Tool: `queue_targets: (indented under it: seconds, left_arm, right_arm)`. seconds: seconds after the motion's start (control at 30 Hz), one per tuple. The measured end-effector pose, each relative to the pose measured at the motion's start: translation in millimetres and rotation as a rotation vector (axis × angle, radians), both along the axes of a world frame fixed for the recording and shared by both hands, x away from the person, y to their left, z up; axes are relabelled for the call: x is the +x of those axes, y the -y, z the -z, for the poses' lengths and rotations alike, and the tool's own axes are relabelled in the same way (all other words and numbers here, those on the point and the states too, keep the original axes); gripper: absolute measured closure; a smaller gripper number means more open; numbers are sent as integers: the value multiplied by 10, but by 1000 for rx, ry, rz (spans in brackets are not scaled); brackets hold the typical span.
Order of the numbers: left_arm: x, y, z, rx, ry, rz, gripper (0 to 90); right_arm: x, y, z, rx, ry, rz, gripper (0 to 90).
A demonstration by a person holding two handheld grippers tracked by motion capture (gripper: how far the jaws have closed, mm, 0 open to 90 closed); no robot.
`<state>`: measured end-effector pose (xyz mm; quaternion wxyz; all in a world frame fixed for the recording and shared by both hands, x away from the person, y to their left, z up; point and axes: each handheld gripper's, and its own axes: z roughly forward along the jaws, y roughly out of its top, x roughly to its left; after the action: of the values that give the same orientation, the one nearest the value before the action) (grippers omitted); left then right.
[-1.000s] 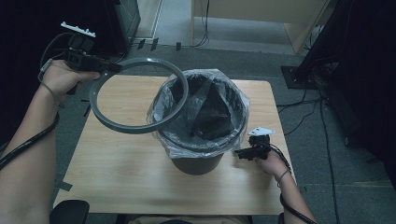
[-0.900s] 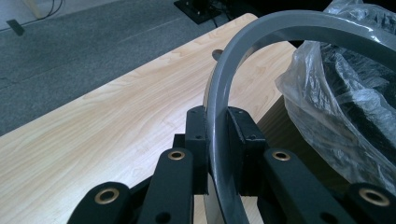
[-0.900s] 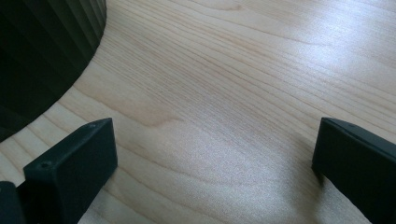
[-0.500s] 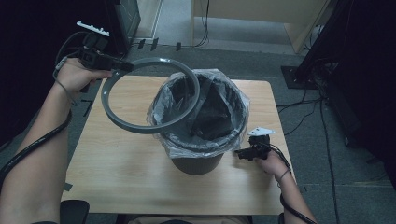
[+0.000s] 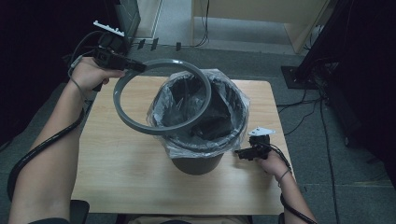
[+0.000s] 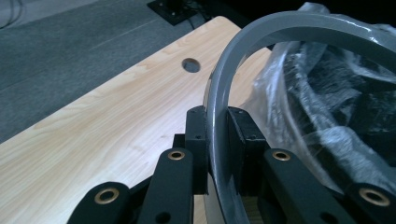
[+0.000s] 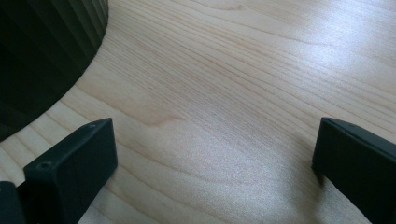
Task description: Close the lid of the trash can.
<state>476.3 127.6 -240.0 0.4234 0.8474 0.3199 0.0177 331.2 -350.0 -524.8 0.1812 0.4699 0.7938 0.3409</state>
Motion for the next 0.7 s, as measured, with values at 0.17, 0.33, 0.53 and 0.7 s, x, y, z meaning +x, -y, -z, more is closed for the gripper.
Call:
queue_targets:
  seconds: [0.17, 0.33, 0.53, 0.7]
  left_arm:
    - [0, 119, -28, 11, 9, 24, 791]
    - [12, 235, -26, 19, 9, 42, 791]
    - [33, 364, 3, 20, 2, 60, 791]
    - [49, 490, 34, 20, 0, 87, 790]
  right_arm:
    - [0, 3, 0, 0, 0, -2, 0]
    - [1, 5, 0, 1, 1, -4, 0]
    - [0, 6, 0, 0, 1, -6, 0]
    - [1, 12, -1, 12, -4, -7, 0]
